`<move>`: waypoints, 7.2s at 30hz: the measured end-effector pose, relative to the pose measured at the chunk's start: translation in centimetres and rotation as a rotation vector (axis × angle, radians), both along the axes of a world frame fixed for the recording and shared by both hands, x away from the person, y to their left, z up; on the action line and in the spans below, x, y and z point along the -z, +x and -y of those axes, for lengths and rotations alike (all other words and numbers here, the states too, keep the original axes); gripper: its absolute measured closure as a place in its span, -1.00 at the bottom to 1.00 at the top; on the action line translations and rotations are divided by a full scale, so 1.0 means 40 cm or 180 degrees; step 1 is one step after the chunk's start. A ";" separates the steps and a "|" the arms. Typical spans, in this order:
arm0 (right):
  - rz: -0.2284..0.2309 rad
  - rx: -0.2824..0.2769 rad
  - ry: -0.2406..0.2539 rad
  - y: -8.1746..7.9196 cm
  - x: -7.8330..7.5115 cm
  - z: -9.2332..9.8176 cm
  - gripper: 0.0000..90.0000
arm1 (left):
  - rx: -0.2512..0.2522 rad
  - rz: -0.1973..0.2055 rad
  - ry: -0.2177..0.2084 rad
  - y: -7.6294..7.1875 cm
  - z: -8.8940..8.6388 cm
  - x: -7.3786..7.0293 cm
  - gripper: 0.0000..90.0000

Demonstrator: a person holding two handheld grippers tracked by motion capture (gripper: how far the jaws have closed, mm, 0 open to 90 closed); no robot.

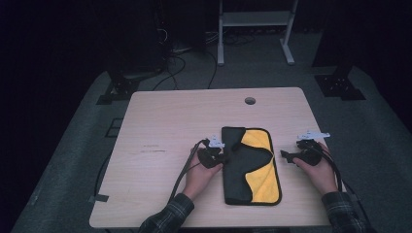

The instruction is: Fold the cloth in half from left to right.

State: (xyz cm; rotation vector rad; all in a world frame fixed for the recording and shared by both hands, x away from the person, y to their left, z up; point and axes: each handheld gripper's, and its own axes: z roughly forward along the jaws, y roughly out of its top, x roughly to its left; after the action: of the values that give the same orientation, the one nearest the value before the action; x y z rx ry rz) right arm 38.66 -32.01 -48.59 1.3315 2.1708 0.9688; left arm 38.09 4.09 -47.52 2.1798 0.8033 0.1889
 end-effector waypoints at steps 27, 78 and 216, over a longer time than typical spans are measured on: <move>-0.0001 0.0011 0.0004 0.000 0.000 -0.001 -0.64 | -0.0334 -0.0154 -0.0024 -0.008 -0.246 -0.018 0.87; 0.0110 -0.0581 0.0233 -0.012 -0.065 -0.089 0.18 | -0.0421 0.0283 0.0348 -0.065 -0.424 0.021 -1.00; 0.0191 -0.0586 0.0209 0.190 -0.129 -0.301 0.53 | -0.0437 0.0284 0.0338 -0.064 -0.423 0.022 -1.00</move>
State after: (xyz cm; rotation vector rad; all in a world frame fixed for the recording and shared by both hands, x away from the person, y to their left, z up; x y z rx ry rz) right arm 46.26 -19.96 -43.42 1.1302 2.2637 1.1432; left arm 35.52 21.00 -48.38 2.1985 0.9109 0.4033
